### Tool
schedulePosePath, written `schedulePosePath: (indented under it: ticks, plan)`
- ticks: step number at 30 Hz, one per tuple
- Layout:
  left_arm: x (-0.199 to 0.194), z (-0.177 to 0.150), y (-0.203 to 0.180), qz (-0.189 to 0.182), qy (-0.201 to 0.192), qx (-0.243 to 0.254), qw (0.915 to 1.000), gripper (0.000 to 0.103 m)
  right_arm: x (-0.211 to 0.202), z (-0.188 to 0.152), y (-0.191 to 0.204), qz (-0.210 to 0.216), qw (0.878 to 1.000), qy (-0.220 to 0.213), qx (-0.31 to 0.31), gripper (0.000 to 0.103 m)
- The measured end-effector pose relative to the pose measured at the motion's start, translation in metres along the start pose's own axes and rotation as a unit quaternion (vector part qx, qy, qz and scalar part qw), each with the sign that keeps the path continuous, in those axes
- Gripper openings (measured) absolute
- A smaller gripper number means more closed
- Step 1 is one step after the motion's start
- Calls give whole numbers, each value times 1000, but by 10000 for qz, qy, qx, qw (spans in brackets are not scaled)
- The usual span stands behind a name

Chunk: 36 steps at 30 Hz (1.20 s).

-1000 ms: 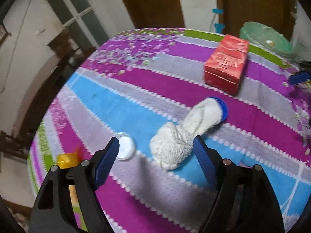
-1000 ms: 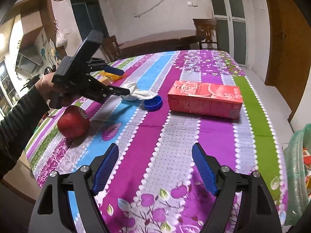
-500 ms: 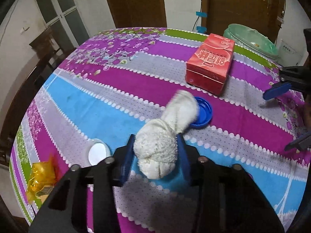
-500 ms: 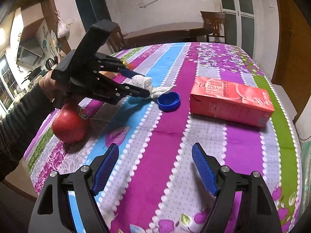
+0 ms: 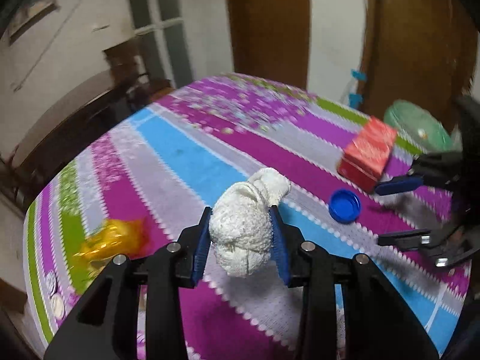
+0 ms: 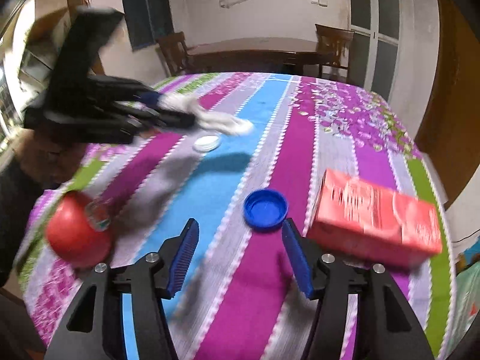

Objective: Collect trash
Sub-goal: 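Grasp the white towel knot with the left tool while the right tool grasps the blue bottle cap, then carry towel knot and blue cap over the green bin with both tools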

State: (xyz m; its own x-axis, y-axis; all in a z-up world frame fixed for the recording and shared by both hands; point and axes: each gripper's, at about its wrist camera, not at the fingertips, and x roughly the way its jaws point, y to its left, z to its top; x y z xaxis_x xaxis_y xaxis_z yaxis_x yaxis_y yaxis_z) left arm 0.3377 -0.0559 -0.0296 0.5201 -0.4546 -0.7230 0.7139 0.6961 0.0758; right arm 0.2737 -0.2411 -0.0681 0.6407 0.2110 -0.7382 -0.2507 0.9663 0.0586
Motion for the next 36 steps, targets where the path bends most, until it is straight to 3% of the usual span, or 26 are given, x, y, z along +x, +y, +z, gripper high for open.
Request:
schedulePosePath:
  ticks: [6,12,15,16,18,19,28,36]
  plan:
    - [-24,-2,14,360,-262,-491,9978,36,35,15,5,-445,9984,323,-131,54]
    - [-45,-7,18,661,-446,-753,9940,36,45,13,9,-575,9972,404,-237,54]
    - [-59,-10,18,813,-558,-964,9904,36,42,12,6,-571,9977,309,-184,31]
    - [-63,-11,17,899,-583,-1006,9891,36,40,11,6,-550,9980,267,-174,29]
    - [-70,-15,12,1064,-621,-1063,9867,36,31,10,8,-525,9984,106,-190,14]
    - [-73,-17,9,1138,-643,-1116,9851,36,28,9,10,-516,9984,31,-210,12]
    - [-103,-47,-29,1912,-822,-1525,9661,36,-35,-2,26,-323,9958,-847,-132,11]
    - [-135,-59,-72,2088,-1289,-2131,9457,36,-115,-11,53,-350,9860,-1626,-99,11]
